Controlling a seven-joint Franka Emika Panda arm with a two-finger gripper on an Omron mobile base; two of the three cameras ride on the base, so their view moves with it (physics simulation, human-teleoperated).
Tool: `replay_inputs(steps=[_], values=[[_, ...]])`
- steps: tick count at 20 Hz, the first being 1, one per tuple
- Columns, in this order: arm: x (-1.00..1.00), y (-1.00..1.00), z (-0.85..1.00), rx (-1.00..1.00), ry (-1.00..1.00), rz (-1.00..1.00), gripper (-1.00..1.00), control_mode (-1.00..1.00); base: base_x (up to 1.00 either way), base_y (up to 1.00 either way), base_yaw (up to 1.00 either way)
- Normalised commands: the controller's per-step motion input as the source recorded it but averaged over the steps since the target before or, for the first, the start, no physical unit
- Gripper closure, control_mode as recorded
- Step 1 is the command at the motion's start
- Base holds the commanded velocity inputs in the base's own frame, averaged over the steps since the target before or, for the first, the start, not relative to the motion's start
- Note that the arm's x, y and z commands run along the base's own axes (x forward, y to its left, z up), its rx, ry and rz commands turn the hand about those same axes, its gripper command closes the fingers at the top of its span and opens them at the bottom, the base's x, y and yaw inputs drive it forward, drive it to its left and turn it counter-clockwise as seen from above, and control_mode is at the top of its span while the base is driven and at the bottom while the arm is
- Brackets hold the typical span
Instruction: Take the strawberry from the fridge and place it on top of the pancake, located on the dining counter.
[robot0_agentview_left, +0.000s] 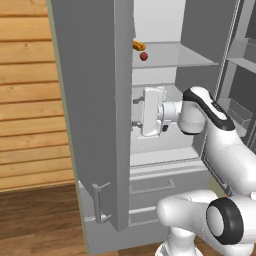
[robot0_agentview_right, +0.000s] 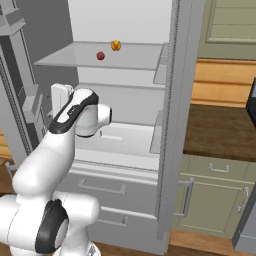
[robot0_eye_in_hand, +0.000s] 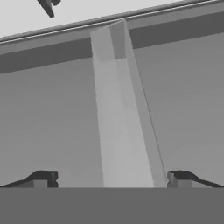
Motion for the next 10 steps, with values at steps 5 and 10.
replay_inputs(steps=[5, 10], values=[[0.3, 0.53, -0.29, -0.01, -0.11, 0.0, -1.0, -1.0, 0.0, 0.0, 0.0], [0.12, 0.53, -0.09, -0.01, -0.11, 0.0, -1.0, -1.0, 0.0, 0.0, 0.0]])
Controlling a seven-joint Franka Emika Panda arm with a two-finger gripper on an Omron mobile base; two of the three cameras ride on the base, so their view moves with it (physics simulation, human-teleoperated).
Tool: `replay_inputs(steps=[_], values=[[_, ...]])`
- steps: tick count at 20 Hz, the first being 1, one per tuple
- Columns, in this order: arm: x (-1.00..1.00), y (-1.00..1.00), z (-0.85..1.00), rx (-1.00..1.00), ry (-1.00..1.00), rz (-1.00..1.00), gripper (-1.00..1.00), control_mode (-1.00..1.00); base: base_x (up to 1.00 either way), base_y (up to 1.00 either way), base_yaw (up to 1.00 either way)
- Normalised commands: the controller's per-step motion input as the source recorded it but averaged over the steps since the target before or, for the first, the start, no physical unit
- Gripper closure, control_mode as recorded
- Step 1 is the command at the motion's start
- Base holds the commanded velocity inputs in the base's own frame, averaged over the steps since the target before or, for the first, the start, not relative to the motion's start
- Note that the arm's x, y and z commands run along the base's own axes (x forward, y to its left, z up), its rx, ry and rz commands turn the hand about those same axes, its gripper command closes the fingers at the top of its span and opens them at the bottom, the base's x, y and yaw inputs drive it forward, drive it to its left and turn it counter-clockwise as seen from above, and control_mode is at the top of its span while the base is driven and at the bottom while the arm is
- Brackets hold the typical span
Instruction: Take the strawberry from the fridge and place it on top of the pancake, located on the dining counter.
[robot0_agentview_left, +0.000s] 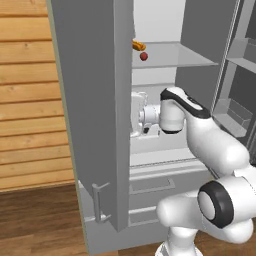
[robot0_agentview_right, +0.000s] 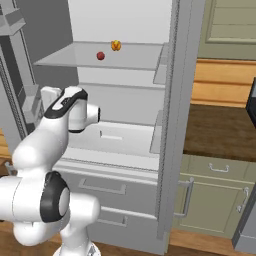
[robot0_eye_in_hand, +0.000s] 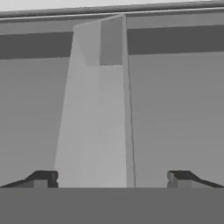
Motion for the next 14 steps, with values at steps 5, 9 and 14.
replay_inputs(steps=[5, 9, 14], values=[[0.0, 0.61, 0.0, 0.0, -0.02, 0.0, -1.0, -1.0, 0.0, 0.0, 0.0], [0.0, 0.64, -0.01, 0.0, -0.03, 0.0, -1.0, -1.0, 0.0, 0.0, 0.0], [-0.01, 0.56, -0.01, 0.0, -0.02, 0.0, -1.0, -1.0, 0.0, 0.0, 0.0]])
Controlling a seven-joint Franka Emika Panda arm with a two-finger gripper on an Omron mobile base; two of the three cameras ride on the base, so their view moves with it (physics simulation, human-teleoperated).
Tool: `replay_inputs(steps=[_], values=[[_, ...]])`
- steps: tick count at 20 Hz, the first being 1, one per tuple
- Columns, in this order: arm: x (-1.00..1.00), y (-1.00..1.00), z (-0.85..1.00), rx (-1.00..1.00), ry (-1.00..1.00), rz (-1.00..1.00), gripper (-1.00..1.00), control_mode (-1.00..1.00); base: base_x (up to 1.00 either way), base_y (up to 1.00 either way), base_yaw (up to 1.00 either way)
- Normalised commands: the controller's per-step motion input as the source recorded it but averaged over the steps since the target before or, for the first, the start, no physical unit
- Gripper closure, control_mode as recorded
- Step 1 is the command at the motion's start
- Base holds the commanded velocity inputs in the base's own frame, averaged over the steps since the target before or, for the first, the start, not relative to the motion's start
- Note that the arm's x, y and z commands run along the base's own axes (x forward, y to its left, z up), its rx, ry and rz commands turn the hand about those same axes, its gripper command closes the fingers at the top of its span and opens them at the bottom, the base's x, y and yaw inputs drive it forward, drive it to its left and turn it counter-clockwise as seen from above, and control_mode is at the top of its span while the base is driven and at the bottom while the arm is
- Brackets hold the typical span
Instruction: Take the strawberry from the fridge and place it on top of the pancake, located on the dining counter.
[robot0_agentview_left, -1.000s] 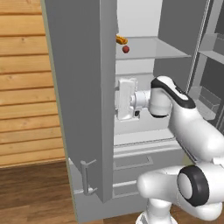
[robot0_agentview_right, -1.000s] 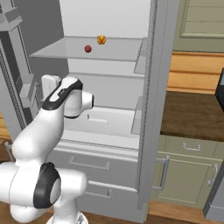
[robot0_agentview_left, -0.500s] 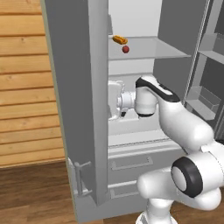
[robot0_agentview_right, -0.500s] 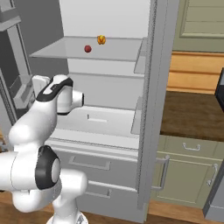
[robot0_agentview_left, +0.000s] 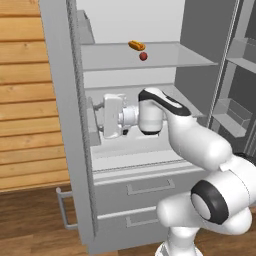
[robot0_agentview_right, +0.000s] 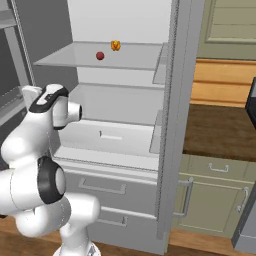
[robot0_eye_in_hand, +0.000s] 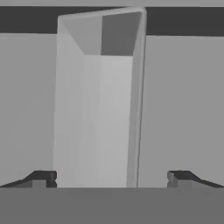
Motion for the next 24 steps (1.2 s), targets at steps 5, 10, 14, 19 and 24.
replay_inputs(steps=[5, 10, 14, 19, 24], values=[[-0.07, 0.01, 0.0, 0.0, -0.03, 0.0, -1.0, -1.0, 0.0, 0.0, 0.0], [-0.06, -0.47, 0.0, -0.04, 0.03, -0.03, -1.0, -1.0, 0.0, 0.0, 0.0], [-0.05, -0.86, 0.0, -0.22, 0.0, -0.06, -1.0, -1.0, 0.0, 0.0, 0.0], [-0.05, -0.83, -0.05, -0.54, 0.0, -0.03, -1.0, -1.0, 0.0, 0.0, 0.0], [-0.08, -0.94, -0.11, -0.75, 0.0, 0.0, -1.0, -1.0, 0.0, 0.0, 0.0]])
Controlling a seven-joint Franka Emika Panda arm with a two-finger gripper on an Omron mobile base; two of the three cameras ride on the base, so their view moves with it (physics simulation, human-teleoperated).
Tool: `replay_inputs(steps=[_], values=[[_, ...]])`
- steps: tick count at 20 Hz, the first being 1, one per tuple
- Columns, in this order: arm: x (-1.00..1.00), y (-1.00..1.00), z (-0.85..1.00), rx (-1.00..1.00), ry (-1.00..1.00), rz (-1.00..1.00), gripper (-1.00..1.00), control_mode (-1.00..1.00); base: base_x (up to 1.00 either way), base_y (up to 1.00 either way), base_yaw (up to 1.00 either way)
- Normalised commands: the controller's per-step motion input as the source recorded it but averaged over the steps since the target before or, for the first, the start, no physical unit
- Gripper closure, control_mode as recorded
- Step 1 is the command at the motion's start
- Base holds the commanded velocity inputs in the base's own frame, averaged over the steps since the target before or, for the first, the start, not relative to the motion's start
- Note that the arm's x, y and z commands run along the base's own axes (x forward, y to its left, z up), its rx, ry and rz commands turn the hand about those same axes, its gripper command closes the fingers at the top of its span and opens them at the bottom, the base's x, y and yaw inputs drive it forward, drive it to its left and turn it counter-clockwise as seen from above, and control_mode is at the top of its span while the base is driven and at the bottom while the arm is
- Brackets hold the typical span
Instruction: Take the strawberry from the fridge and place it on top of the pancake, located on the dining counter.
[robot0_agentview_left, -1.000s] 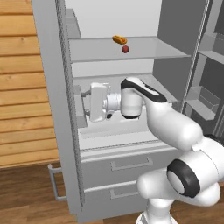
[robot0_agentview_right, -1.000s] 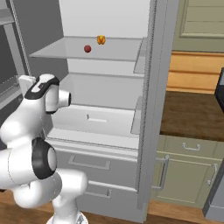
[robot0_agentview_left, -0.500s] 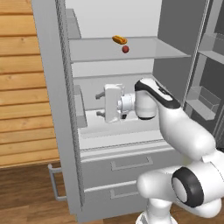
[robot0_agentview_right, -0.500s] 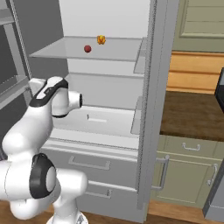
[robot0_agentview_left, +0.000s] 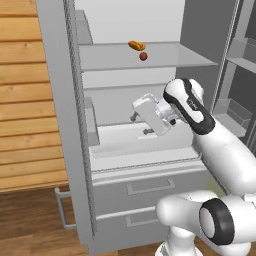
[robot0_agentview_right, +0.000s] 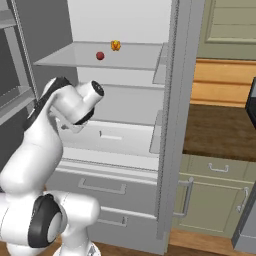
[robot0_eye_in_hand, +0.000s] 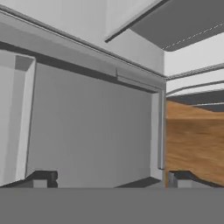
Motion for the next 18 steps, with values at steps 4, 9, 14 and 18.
replay_inputs(steps=[4, 9, 14, 18], values=[[-0.25, -0.99, -0.21, -0.79, -0.01, 0.0, -1.0, -1.0, 0.0, 0.0, 0.0], [-0.17, -1.0, -0.41, -0.73, 0.05, -0.05, -1.0, -1.0, 0.0, 0.0, 0.0], [-0.62, -0.78, -1.0, -0.61, -0.04, -0.03, -1.0, -1.0, 0.0, 0.0, 0.0], [-0.86, -0.02, -0.16, -0.29, -0.17, -0.24, -1.0, -1.0, 0.0, 0.0, 0.0]])
